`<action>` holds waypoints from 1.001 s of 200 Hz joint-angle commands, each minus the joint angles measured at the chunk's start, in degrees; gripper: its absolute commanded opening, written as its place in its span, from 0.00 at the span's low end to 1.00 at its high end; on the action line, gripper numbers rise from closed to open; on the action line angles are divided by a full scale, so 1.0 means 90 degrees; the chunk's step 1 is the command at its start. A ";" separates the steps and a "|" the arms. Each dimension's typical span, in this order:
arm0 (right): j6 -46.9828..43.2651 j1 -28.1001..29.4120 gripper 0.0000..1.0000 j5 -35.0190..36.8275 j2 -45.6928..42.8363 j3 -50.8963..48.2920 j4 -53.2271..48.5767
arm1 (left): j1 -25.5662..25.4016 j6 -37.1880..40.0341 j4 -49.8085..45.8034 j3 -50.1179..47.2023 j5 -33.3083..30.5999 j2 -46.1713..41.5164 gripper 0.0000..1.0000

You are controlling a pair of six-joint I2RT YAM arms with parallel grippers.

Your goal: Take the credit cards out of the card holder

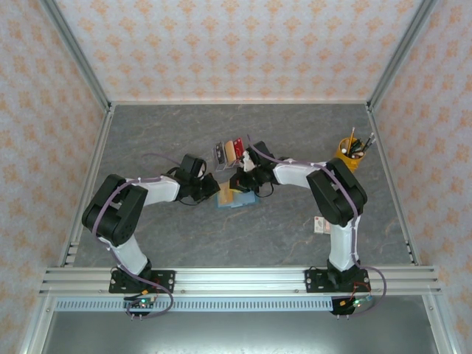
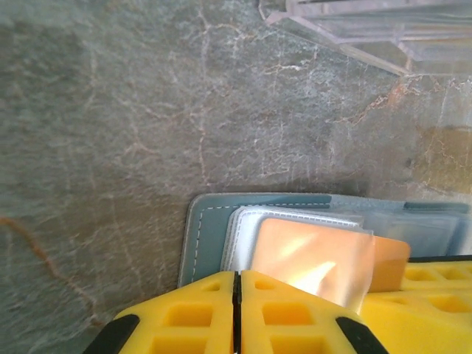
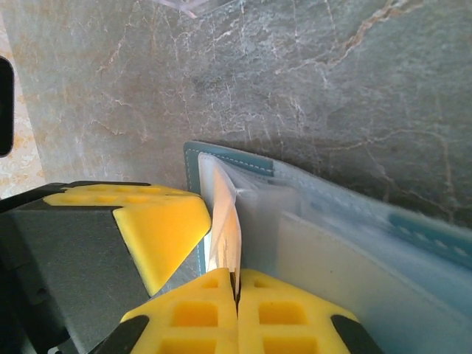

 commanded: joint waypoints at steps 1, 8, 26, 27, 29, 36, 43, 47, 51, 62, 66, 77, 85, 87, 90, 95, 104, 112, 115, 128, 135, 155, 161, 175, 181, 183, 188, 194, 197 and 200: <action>-0.0178 -0.0003 0.05 0.0382 -0.0158 -0.0136 -0.0216 | 0.0086 0.0016 -0.0979 -0.0314 -0.0416 -0.0001 0.11; -0.0172 -0.0003 0.04 0.0410 -0.0185 -0.0147 -0.0202 | 0.0100 0.0011 -0.0976 -0.0332 -0.0414 -0.0012 0.11; -0.0188 -0.0003 0.03 0.0423 -0.0232 -0.0186 -0.0171 | 0.0120 0.0021 -0.0980 -0.0356 -0.0416 -0.0046 0.10; -0.0190 -0.0003 0.03 0.0422 -0.0234 -0.0186 -0.0174 | 0.0120 0.0021 -0.0978 -0.0354 -0.0416 -0.0046 0.10; -0.0193 -0.0003 0.03 0.0431 -0.0235 -0.0181 -0.0182 | 0.0120 0.0028 -0.0982 -0.0354 -0.0416 -0.0046 0.10; -0.0204 -0.0003 0.03 0.0464 -0.0261 -0.0176 -0.0206 | 0.0130 0.0039 -0.0986 -0.0348 -0.0407 -0.0038 0.10; -0.0217 -0.0003 0.03 0.0496 -0.0285 -0.0168 -0.0240 | 0.0130 0.0057 -0.0996 -0.0344 -0.0388 -0.0036 0.09; -0.0228 -0.0003 0.03 0.0492 -0.0304 -0.0167 -0.0252 | 0.0129 0.0065 -0.0991 -0.0342 -0.0371 -0.0027 0.09; -0.0241 -0.0003 0.02 0.0495 -0.0329 -0.0172 -0.0255 | 0.0130 0.0069 -0.0982 -0.0327 -0.0368 -0.0027 0.09; -0.0269 -0.0003 0.02 0.0535 -0.0387 -0.0169 -0.0308 | 0.0130 0.0071 -0.0999 -0.0315 -0.0367 -0.0027 0.07; -0.0297 -0.0003 0.02 0.0561 -0.0411 -0.0167 -0.0339 | 0.0130 0.0075 -0.0997 -0.0319 -0.0375 -0.0027 0.07; -0.0355 -0.0003 0.02 0.0671 -0.0485 -0.0150 -0.0478 | 0.0130 0.0082 -0.1010 -0.0314 -0.0377 -0.0051 0.06; -0.0401 -0.0003 0.03 0.0795 -0.0567 -0.0147 -0.0597 | 0.0130 0.0089 -0.1024 -0.0315 -0.0373 -0.0065 0.06; -0.0403 -0.0003 0.03 0.0813 -0.0572 -0.0147 -0.0612 | 0.0130 0.0094 -0.1035 -0.0307 -0.0376 -0.0065 0.06; -0.0426 -0.0001 0.03 0.0861 -0.0597 -0.0139 -0.0657 | 0.0130 0.0103 -0.1036 -0.0300 -0.0377 -0.0066 0.06; -0.0465 -0.0003 0.03 0.0965 -0.0653 -0.0115 -0.0782 | 0.0130 0.0116 -0.1066 -0.0286 -0.0362 -0.0066 0.05; -0.0543 -0.0003 0.03 0.1106 -0.0768 -0.0117 -0.0922 | 0.0130 0.0155 -0.1120 -0.0262 -0.0365 -0.0080 0.05; -0.0598 -0.0003 0.03 0.1218 -0.0892 -0.0126 -0.1025 | 0.0130 0.0173 -0.1158 -0.0253 -0.0367 -0.0109 0.05; -0.0622 -0.0003 0.03 0.1266 -0.0941 -0.0120 -0.1077 | 0.0135 0.0179 -0.1166 -0.0240 -0.0367 -0.0127 0.05; -0.0741 -0.0001 0.03 0.1459 -0.1152 -0.0104 -0.1311 | 0.0148 0.0199 -0.1217 -0.0204 -0.0349 -0.0199 0.05; -0.0798 -0.0001 0.03 0.1559 -0.1290 -0.0104 -0.1426 | 0.0150 0.0206 -0.1259 -0.0162 -0.0329 -0.0264 0.06; -0.0990 -0.0001 0.03 0.1892 -0.1738 -0.0083 -0.1652 | 0.0176 0.0233 -0.1436 -0.0041 -0.0247 -0.0582 0.11; -0.1050 -0.0003 0.02 0.2018 -0.1865 -0.0021 -0.1742 | 0.0192 0.0259 -0.1534 -0.0003 -0.0250 -0.0720 0.15; -0.1266 -0.0002 0.02 0.2297 -0.2066 0.0258 -0.1995 | 0.0260 0.0361 -0.1883 0.0101 -0.0339 -0.1076 0.24; -0.1361 -0.0003 0.02 0.2389 -0.2090 0.0415 -0.2096 | 0.0298 0.0413 -0.2045 0.0124 -0.0414 -0.1253 0.27; -0.1392 -0.0003 0.02 0.2412 -0.2090 0.0474 -0.2127 | 0.0316 0.0426 -0.2101 0.0132 -0.0440 -0.1312 0.28; -0.1489 -0.0003 0.02 0.2460 -0.2064 0.0631 -0.2217 | 0.0357 0.0465 -0.2241 0.0144 -0.0516 -0.1453 0.31; -0.1584 -0.0003 0.02 0.2550 -0.1996 0.0831 -0.2327 | 0.0411 0.0511 -0.2434 0.0152 -0.0615 -0.1637 0.35; -0.1615 -0.0003 0.02 0.2595 -0.1962 0.0947 -0.2388 | 0.0448 0.0539 -0.2516 0.0146 -0.0655 -0.1726 0.37; -0.1657 -0.0003 0.02 0.2648 -0.1899 0.1060 -0.2444 | 0.0480 0.0565 -0.2607 0.0145 -0.0702 -0.1810 0.39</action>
